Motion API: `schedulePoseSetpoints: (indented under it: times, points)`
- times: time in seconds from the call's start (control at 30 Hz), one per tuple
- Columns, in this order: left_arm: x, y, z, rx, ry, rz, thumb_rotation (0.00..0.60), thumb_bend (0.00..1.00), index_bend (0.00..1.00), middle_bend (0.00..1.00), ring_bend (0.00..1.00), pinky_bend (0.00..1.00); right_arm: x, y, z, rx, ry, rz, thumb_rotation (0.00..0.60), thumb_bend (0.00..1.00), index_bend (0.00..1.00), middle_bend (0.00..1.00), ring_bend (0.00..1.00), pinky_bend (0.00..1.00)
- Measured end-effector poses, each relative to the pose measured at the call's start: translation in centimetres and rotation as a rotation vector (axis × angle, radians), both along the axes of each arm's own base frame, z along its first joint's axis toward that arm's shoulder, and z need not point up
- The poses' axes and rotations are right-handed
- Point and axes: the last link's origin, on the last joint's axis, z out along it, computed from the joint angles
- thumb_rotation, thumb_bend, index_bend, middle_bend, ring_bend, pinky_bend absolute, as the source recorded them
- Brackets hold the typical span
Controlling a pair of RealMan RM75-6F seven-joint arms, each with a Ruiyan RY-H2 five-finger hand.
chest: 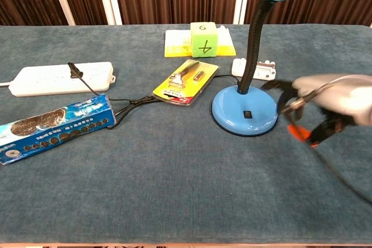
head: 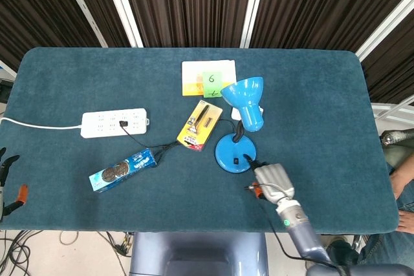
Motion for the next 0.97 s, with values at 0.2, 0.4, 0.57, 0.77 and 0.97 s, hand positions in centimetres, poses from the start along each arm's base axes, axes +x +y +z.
schedulePoseSetpoints:
  times: [0.2,0.4,0.57,0.77,0.97]
  points:
    - [0.1,0.0,0.0,-0.001,0.000,-0.003,0.600,0.43,0.16,0.00,0.00,0.00,-2.7,2.1,4.3,-0.104,0.031,-0.034,0.600,0.34,0.00,0.08,0.11,1.00]
    - [0.2,-0.1,-0.1,0.000,0.002,-0.011,0.600,0.43,0.16,0.00,0.00,0.00,-6.3,4.6,6.6,-0.233,0.019,-0.033,0.600,0.24,0.00,0.06,0.06,0.05]
    - [0.3,-0.2,-0.1,-0.001,0.007,-0.013,0.600,0.43,0.16,0.00,0.00,0.00,-9.5,6.7,8.7,-0.356,-0.027,0.025,0.600,0.23,0.00,0.05,0.06,0.00]
    - [0.3,-0.2,-0.2,-0.003,0.012,-0.015,0.600,0.43,0.16,0.00,0.00,0.00,-11.8,8.8,10.1,-0.432,-0.001,0.080,0.600,0.24,0.00,0.04,0.05,0.00]
    - [0.3,-0.2,-0.2,-0.007,0.018,-0.018,0.600,0.43,0.16,0.00,0.00,0.00,-12.1,9.0,10.7,-0.448,0.028,0.084,0.600,0.23,0.00,0.04,0.05,0.00]
